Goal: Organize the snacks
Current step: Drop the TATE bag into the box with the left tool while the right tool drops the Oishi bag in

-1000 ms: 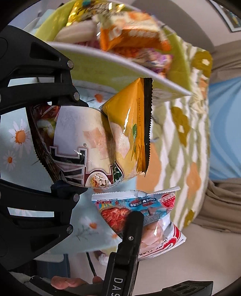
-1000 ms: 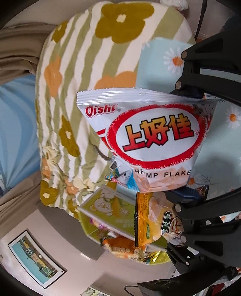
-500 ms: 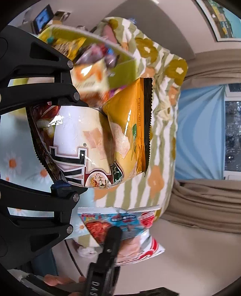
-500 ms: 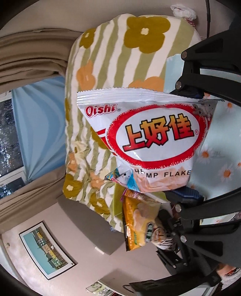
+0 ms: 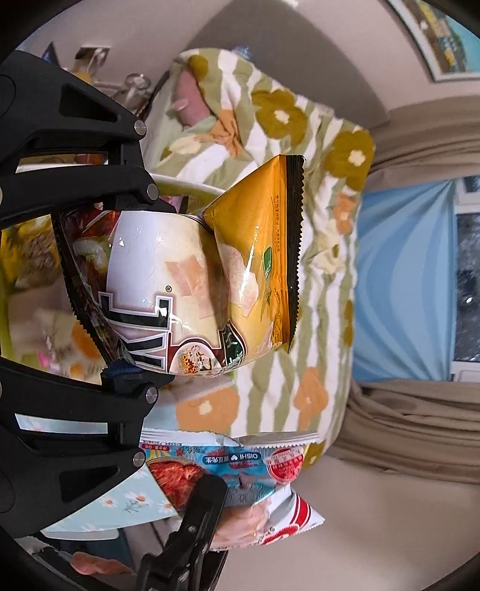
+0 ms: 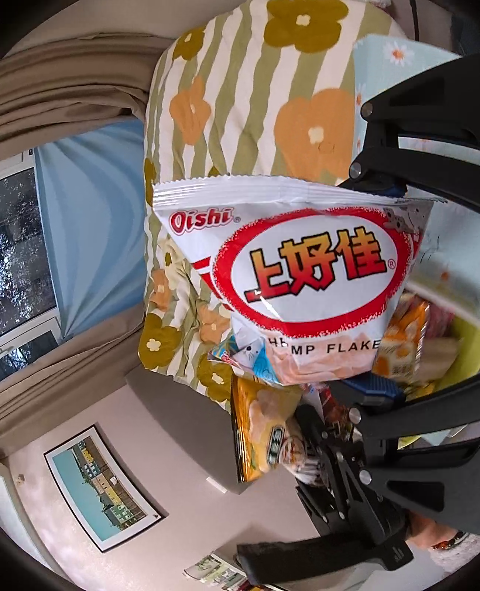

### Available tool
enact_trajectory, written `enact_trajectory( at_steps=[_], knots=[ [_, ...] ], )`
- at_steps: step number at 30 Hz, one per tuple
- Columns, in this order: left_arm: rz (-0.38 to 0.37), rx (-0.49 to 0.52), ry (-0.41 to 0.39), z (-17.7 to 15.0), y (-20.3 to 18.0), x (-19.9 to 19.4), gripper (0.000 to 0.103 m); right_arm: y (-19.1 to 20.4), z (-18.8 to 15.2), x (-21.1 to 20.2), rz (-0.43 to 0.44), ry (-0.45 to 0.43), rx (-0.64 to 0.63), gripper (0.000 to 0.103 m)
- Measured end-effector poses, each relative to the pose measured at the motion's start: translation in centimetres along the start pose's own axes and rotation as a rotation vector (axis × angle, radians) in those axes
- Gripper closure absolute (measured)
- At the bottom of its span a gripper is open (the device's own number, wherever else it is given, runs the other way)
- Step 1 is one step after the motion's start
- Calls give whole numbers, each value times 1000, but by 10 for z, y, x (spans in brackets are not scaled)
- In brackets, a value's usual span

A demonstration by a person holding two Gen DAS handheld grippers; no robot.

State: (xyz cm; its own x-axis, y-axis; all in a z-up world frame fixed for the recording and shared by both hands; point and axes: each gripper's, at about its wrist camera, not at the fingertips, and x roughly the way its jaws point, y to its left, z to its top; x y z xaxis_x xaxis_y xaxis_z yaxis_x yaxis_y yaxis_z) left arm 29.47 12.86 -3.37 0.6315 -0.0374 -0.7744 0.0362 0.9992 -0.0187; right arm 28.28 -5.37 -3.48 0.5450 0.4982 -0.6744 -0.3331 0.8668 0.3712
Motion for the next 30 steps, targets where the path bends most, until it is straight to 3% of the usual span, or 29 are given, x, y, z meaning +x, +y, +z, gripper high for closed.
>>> enact_trajectory(
  at_steps=[5, 6, 7, 8, 18, 30],
  knots=[
    [-63, 10, 92, 8, 23, 40, 47, 5, -4, 23, -46, 22, 58, 37],
    [-75, 9, 104, 8, 26, 45, 33, 5, -5, 25, -53, 25, 68, 37],
    [-76, 7, 106, 8, 29, 49, 7, 5, -7, 28, -63, 29, 78, 37],
    [-76, 4, 95, 6, 32, 49, 0, 5, -9, 30, -73, 32, 86, 37],
    [-112, -3, 67, -17, 50, 30, 0, 23, -10, 36, -110, 34, 99, 37],
    [-48, -31, 48, -29, 80, 11, 0, 36, 4, 87, -80, 63, 127, 30]
  ],
)
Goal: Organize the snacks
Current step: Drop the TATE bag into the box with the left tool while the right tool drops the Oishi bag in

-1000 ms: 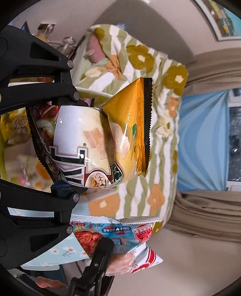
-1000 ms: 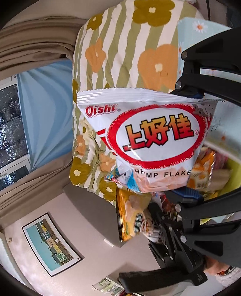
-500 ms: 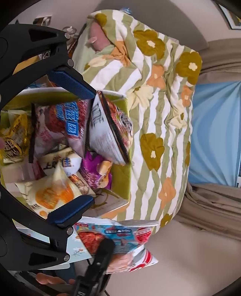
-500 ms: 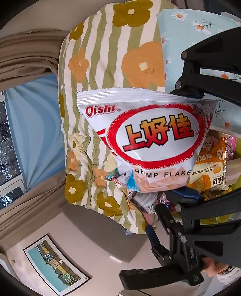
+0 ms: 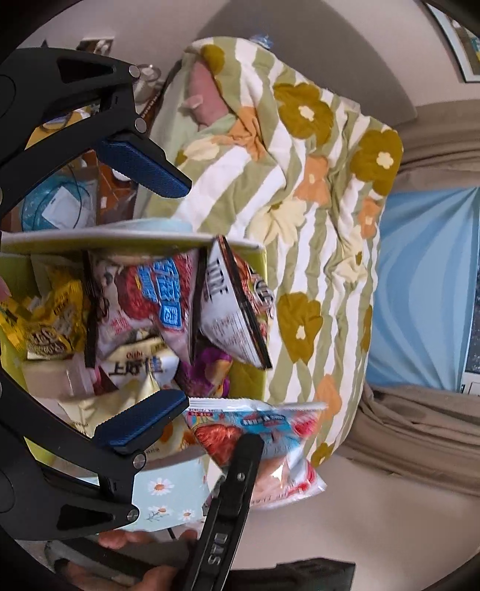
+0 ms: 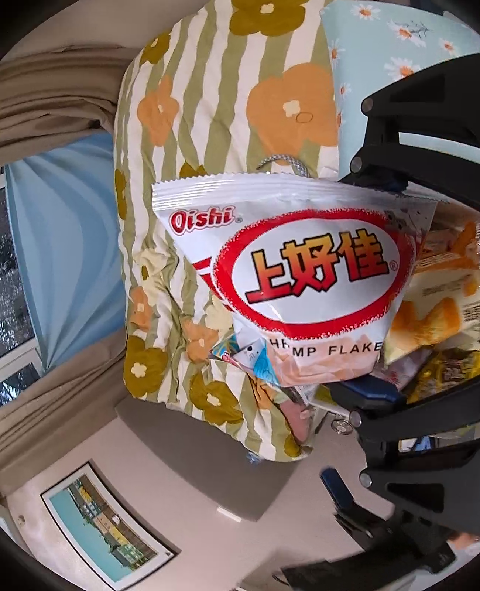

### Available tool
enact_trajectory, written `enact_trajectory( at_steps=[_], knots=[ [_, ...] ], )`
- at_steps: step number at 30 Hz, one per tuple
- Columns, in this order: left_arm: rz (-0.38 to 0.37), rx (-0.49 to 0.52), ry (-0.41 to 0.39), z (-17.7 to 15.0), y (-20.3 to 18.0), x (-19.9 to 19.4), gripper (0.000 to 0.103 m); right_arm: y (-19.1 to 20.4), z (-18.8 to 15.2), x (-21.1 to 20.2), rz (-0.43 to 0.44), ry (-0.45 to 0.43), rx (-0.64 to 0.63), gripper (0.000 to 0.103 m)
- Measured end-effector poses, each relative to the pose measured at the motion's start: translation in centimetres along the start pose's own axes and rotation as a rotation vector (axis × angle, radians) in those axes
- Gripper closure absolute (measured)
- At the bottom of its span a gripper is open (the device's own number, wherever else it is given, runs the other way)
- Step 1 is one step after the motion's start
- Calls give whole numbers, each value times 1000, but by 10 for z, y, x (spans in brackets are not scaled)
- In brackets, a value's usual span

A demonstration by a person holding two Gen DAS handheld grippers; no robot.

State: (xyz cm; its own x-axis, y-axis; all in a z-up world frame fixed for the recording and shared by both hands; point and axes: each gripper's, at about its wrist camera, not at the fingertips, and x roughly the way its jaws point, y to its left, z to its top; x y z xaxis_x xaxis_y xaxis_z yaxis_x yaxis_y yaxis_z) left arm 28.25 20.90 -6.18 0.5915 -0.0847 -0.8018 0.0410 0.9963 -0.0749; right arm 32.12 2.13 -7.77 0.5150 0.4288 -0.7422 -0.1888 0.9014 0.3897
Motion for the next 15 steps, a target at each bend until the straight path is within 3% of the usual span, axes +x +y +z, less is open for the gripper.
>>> enact_trajectory(
  at_steps=[1, 3, 4, 15],
  knots=[
    [3, 0, 3, -1, 1, 1, 0, -2, -1, 5, 10, 0, 21, 29],
    [9, 4, 8, -3, 3, 4, 0, -4, -5, 8, 12, -19, 40, 3],
    [13, 10, 10, -3, 3, 5, 0, -4, -9, 5, 1, -48, 42, 0],
    [18, 38, -11, -16, -14, -12, 0, 4, -26, -34, -47, -131, -1, 0]
  ],
)
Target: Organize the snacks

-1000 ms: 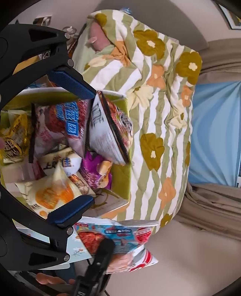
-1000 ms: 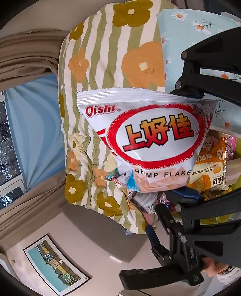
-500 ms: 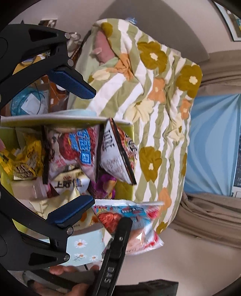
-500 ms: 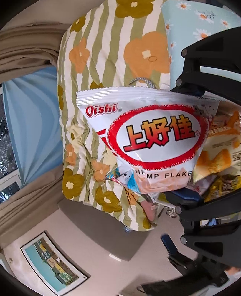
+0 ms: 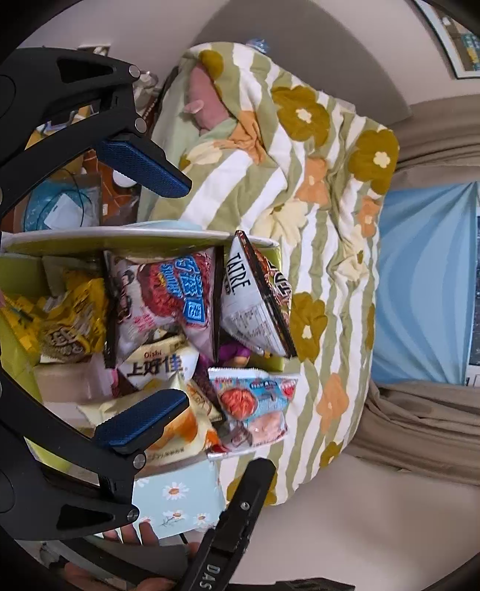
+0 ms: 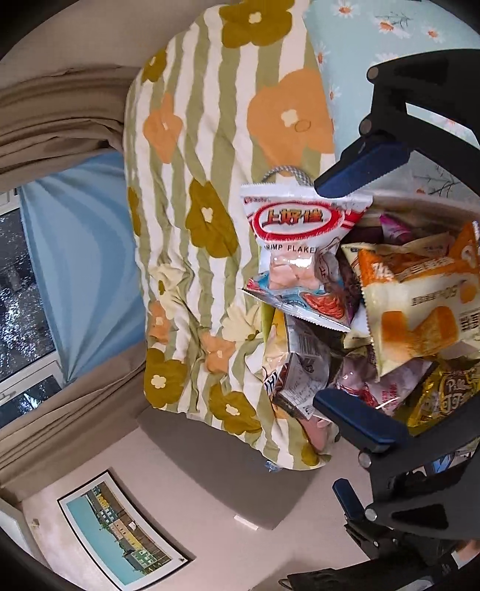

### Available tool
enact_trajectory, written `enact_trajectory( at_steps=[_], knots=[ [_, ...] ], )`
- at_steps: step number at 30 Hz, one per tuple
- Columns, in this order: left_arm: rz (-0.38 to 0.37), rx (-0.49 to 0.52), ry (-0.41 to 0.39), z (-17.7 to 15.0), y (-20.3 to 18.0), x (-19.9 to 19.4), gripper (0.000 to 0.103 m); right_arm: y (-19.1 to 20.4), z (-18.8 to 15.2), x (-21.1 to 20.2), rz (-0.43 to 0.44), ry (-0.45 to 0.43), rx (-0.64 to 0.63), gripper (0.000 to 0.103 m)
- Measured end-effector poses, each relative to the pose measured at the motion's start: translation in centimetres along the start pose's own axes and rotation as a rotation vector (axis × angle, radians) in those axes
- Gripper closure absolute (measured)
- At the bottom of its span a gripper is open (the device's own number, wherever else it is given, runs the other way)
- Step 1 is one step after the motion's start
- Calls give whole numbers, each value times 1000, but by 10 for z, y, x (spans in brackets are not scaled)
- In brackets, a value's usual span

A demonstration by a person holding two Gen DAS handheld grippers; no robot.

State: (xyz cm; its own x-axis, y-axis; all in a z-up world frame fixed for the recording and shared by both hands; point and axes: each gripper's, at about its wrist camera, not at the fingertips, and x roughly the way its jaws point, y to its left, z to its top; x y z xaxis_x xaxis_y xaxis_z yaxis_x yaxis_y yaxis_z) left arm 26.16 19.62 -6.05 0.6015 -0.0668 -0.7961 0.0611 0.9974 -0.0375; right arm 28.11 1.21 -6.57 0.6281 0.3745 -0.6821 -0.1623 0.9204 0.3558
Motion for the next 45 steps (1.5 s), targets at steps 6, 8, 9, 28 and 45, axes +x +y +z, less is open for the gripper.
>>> enact_trajectory(
  at_steps=[6, 8, 9, 28, 45],
  knots=[
    [22, -1, -82, -14, -22, -45, 0, 10, -11, -66, -33, -95, -76, 0],
    [29, 9, -115, -21, -35, -65, 0, 12, -17, -89, -61, -122, -94, 0],
    [29, 14, -127, -25, -39, -72, 0, 11, -21, -102, -76, -137, -101, 0],
    [41, 82, -310, -115, -125, -172, 0, -33, -132, -251, -421, -218, -96, 0],
    [27, 79, -309, -127, -139, -175, 0, -36, -147, -263, -444, -232, -102, 0]
  ],
)
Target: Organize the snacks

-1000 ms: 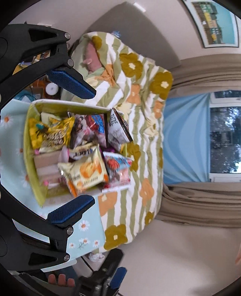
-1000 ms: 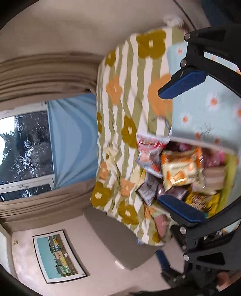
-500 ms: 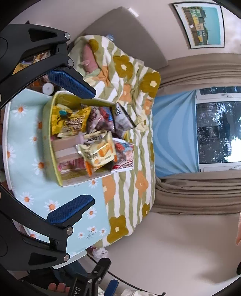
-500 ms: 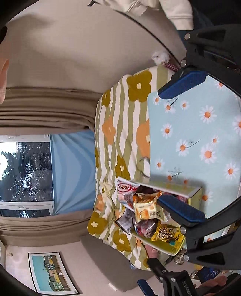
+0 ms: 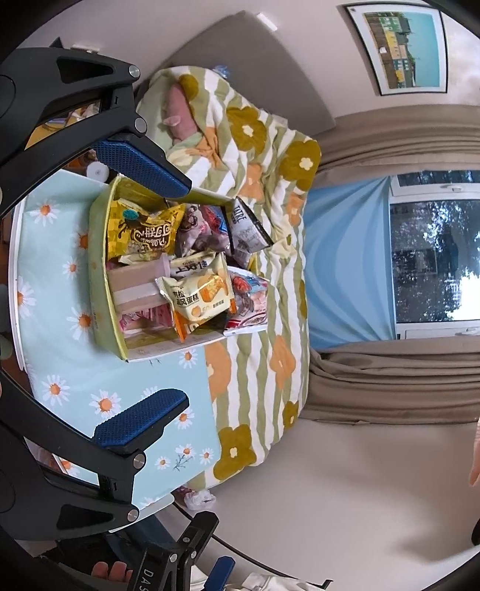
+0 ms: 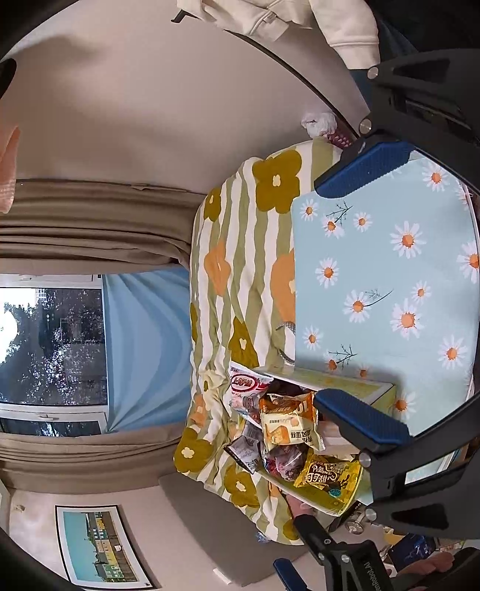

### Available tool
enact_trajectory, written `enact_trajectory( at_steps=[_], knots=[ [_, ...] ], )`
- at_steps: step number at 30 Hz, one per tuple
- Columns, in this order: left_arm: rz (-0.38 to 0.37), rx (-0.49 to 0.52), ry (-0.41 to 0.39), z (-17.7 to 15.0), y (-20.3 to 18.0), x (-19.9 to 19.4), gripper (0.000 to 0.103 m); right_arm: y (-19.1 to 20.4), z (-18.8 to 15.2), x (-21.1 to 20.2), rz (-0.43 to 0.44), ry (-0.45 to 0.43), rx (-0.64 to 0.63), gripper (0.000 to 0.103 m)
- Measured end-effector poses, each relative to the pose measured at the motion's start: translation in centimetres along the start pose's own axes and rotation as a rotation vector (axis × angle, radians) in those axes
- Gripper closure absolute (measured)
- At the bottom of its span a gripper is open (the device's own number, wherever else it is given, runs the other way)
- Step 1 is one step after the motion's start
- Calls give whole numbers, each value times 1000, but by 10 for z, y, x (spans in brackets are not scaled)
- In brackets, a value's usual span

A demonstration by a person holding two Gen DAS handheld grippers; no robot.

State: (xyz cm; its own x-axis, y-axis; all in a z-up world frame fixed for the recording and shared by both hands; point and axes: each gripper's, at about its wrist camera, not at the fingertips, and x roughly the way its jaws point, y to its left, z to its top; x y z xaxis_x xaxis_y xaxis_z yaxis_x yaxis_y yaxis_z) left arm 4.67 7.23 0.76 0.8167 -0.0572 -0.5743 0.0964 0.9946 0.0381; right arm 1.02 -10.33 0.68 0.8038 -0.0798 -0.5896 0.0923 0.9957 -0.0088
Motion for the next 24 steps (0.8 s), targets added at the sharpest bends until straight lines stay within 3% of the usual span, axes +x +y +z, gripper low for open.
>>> enact_trajectory(
  at_steps=[24],
  knots=[
    [6, 1, -12, 2, -7, -4, 0, 1, 2, 0, 5, -1, 3, 0]
  ],
)
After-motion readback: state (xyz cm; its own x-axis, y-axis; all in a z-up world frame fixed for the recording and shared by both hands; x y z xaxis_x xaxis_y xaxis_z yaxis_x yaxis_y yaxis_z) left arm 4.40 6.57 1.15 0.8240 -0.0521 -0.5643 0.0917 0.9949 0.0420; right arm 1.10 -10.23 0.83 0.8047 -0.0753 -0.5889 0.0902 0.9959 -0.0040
